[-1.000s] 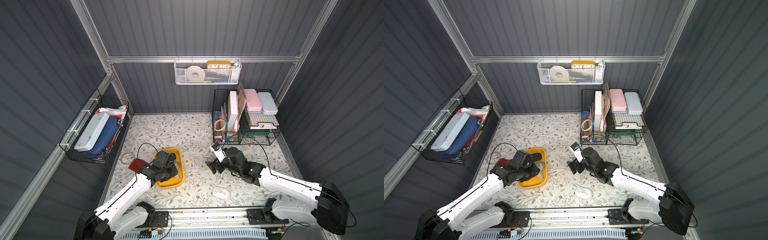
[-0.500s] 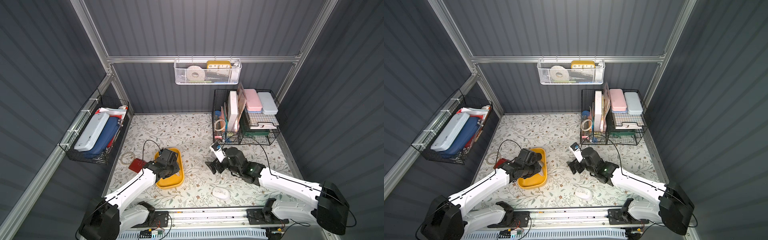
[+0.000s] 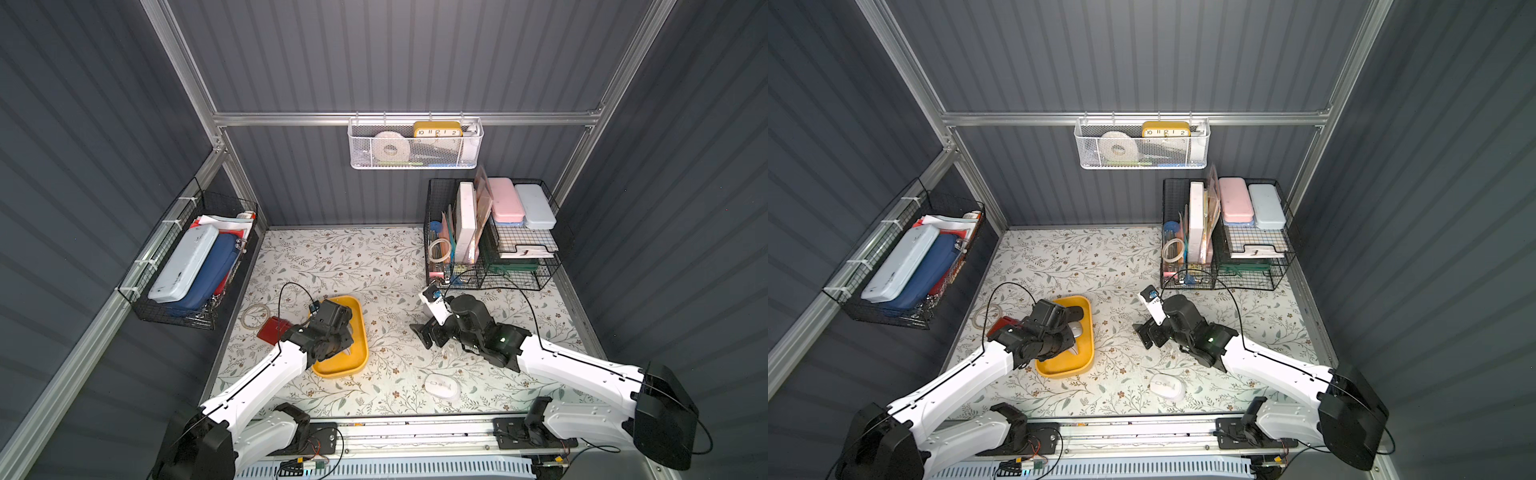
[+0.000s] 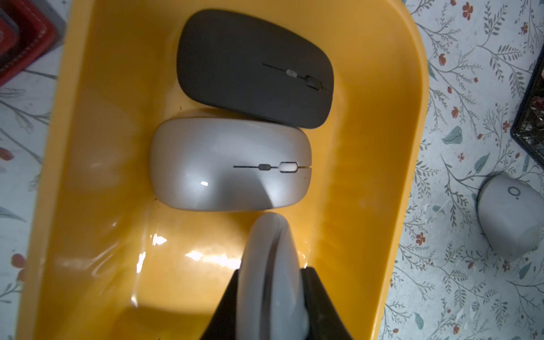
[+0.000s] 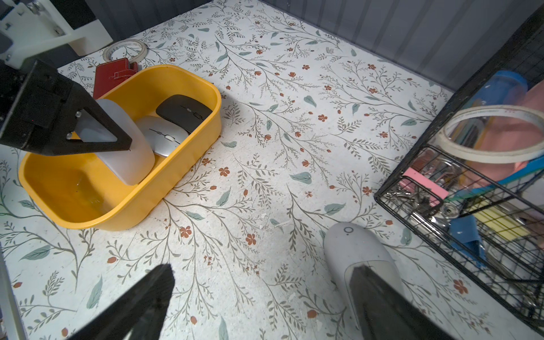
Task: Put the mouse in the storage box
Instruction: Adjust the mouse at the center of the board, then place the mouse in the storage box.
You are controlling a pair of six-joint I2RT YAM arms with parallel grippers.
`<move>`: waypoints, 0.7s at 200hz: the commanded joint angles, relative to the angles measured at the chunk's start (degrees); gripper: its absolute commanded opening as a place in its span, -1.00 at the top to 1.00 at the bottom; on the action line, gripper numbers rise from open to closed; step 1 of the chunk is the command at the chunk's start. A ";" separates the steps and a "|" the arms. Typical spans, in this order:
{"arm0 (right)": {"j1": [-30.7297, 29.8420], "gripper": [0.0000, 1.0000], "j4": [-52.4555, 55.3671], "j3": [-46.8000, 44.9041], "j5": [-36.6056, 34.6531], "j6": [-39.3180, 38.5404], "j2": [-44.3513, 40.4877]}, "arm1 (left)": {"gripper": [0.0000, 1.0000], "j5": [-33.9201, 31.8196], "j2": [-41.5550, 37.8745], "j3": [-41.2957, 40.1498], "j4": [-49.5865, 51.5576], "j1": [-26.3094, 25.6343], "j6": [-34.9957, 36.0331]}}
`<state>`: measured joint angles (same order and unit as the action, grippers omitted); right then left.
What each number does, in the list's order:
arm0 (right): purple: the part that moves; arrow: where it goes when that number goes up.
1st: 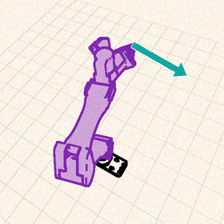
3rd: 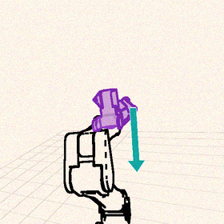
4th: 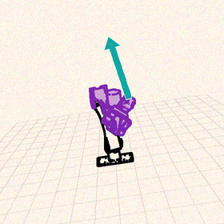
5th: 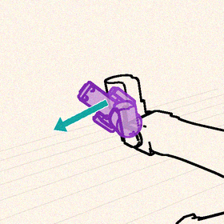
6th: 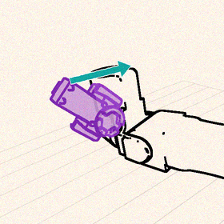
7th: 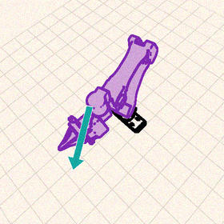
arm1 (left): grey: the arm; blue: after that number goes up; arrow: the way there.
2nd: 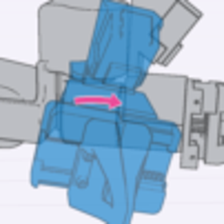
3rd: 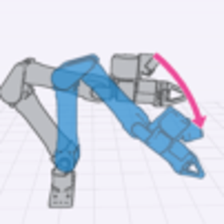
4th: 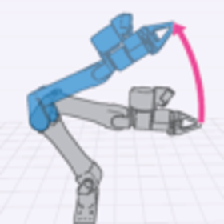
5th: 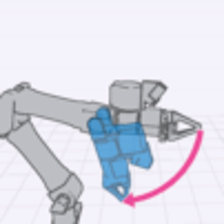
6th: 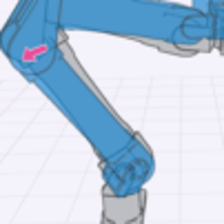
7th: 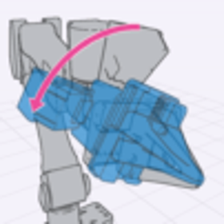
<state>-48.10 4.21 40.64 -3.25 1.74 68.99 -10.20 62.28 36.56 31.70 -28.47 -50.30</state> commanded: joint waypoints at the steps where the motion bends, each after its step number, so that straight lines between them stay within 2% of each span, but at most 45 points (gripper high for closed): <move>1: 0.25 -0.98 -0.17 0.04 0.41 0.37 0.18 | 1.00 1.48 -1.31 -1.95 -0.13 0.26 0.50; 35: 0.28 -0.98 -0.16 0.13 0.44 0.28 0.13 | 1.00 8.53 -4.08 -4.87 -10.50 0.21 3.32; 81: 0.28 -0.98 -0.08 0.20 0.58 0.37 1.94 | 0.75 6.87 -1.82 -4.19 -9.48 0.26 3.55; 90: 0.28 -0.98 -0.08 0.19 0.54 0.37 1.93 | 0.64 6.82 -1.41 -4.51 -9.48 0.26 3.03; 104: 0.28 -0.98 -0.08 0.09 0.10 0.49 1.83 | 0.25 7.46 -1.07 -5.10 -10.25 0.26 2.68; 140: 0.28 -0.98 0.01 -0.07 -0.41 0.46 1.52 | -0.27 4.34 -1.17 -5.04 -6.55 0.26 0.25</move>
<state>-48.10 4.23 40.64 -3.18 1.74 70.78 -3.75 60.99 32.05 22.22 -28.45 -48.51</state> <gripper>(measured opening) 0.990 0.571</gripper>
